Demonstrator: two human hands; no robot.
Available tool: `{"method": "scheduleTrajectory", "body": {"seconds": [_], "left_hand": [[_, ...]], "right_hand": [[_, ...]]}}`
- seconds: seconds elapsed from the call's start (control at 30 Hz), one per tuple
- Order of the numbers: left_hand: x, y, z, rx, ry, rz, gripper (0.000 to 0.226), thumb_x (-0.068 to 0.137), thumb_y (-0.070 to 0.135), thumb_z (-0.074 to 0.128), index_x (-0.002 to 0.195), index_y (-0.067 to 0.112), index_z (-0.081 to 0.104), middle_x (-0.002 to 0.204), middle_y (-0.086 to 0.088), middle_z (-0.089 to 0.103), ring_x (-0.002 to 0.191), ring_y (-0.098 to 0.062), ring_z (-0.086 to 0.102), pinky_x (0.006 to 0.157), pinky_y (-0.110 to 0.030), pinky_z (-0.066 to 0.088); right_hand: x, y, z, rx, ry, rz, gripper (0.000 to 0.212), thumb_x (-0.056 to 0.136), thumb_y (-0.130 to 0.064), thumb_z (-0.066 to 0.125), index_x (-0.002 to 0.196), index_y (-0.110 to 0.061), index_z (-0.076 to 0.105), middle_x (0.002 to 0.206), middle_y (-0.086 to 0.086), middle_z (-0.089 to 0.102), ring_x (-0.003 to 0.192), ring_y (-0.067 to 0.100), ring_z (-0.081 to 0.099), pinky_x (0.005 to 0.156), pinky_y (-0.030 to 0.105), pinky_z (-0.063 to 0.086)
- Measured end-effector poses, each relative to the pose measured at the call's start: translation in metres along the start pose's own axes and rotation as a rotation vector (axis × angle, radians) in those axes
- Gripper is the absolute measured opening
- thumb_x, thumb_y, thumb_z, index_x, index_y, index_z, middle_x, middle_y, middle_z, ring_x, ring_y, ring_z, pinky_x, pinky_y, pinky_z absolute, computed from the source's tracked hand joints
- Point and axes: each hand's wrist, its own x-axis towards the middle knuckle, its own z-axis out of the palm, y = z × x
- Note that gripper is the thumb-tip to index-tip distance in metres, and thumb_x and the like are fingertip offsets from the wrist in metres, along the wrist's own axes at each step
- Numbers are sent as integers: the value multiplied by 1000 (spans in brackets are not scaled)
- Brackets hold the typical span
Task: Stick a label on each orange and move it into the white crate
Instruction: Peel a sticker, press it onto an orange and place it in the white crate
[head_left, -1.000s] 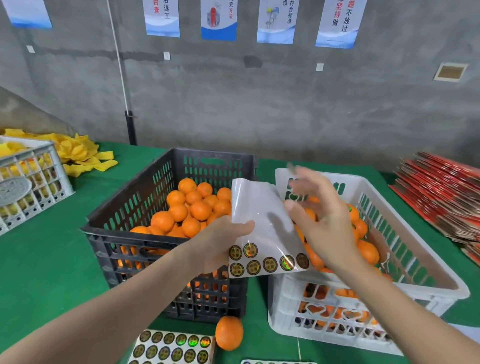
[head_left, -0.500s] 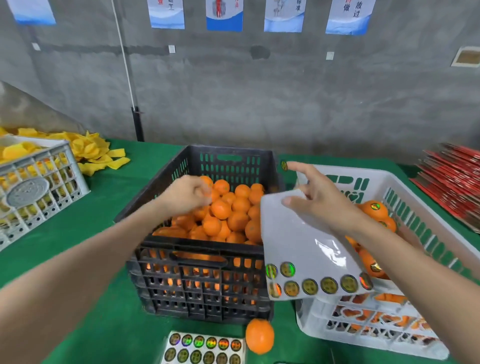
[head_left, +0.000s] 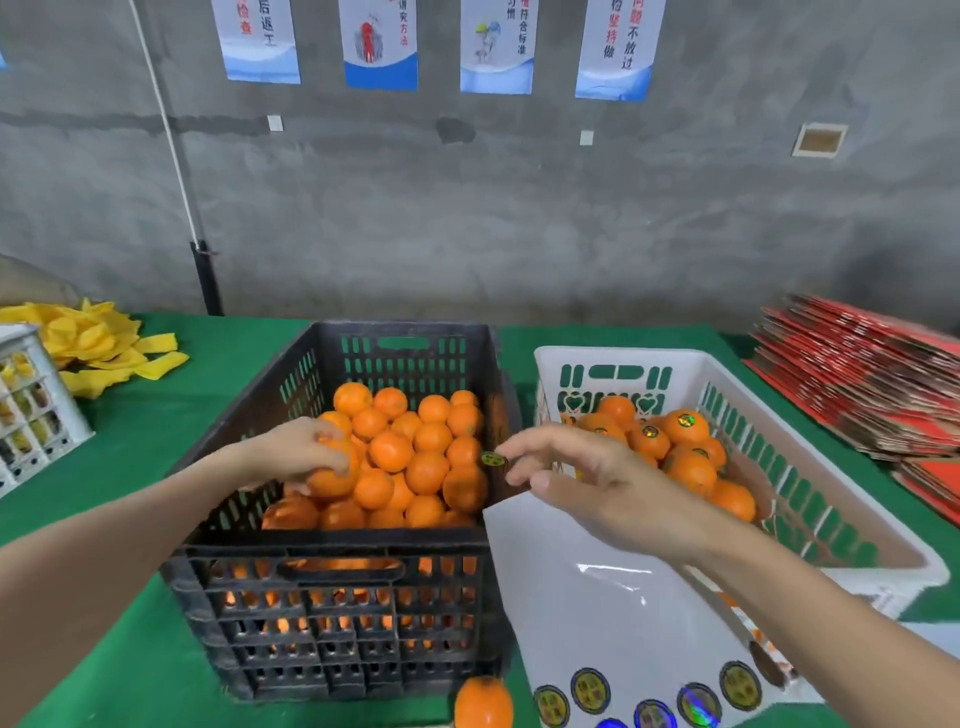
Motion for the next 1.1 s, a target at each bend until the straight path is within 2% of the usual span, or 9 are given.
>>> {"method": "scheduleTrajectory", "body": {"seconds": [0.1,0.27,0.37,0.53,0.73,0.83,0.93,1.0,1.1], "left_hand": [[-30,44,11,-791,-173,37,38,76,14,65,113,8,57,104,-19,68,79,-30,71,57,-36,58],[-76,99,50,-1280,-337,137,52,76,14,58,127,8,47,128,-24,56,101,-41,66,71,-50,58],[-97,120,75,-1494,-402,183,53,78,10,51,129,3,43,125,-31,57,103,-45,64,79,-55,56],[-115,142,113,-1359,-378,254,74,73,13,70,140,4,40,132,-22,57,124,-35,55,108,-46,39],[-129,157,129,-1183,-333,389,53,77,3,58,129,8,50,107,-17,69,92,-30,70,72,-35,58],[-133,158,133,-1127,-253,378,62,73,2,63,133,10,47,113,-18,66,96,-30,68,76,-37,57],[-135,157,136,-1101,-203,365,70,69,0,66,135,14,47,126,-23,58,103,-33,65,89,-41,53],[-137,157,138,-1100,-195,365,72,68,-2,66,134,17,47,130,-24,55,106,-33,64,91,-41,53],[-139,156,143,-1123,-201,373,72,67,-3,66,132,20,48,132,-25,54,106,-34,64,88,-39,55]], "right_hand": [[-8,2,1,112,-8,23,28,96,-10,50,111,-31,59,104,-7,68,100,5,61,88,21,47],[-22,2,2,508,-23,33,17,87,-19,60,104,-19,60,89,11,73,79,18,69,70,26,51],[-30,3,2,664,47,39,22,79,-28,63,95,-14,61,77,15,71,62,18,66,57,24,50],[-40,4,0,645,174,14,11,82,-21,60,89,-12,61,65,9,67,51,14,59,51,22,47],[-44,4,-14,562,329,3,16,91,-10,57,79,-18,64,65,14,63,58,25,50,55,28,40],[-46,6,-15,510,332,-10,22,90,-9,58,74,-22,64,66,23,49,60,30,37,57,38,27],[-48,10,-16,398,347,-41,18,91,-8,59,76,-18,61,49,10,36,48,21,24,51,33,18],[-50,12,-16,322,362,-68,16,91,-9,59,77,-17,59,43,-4,33,43,13,24,47,27,19],[-54,11,-16,87,404,-136,13,89,-15,62,78,-20,59,46,6,43,44,8,33,46,18,27]]}}
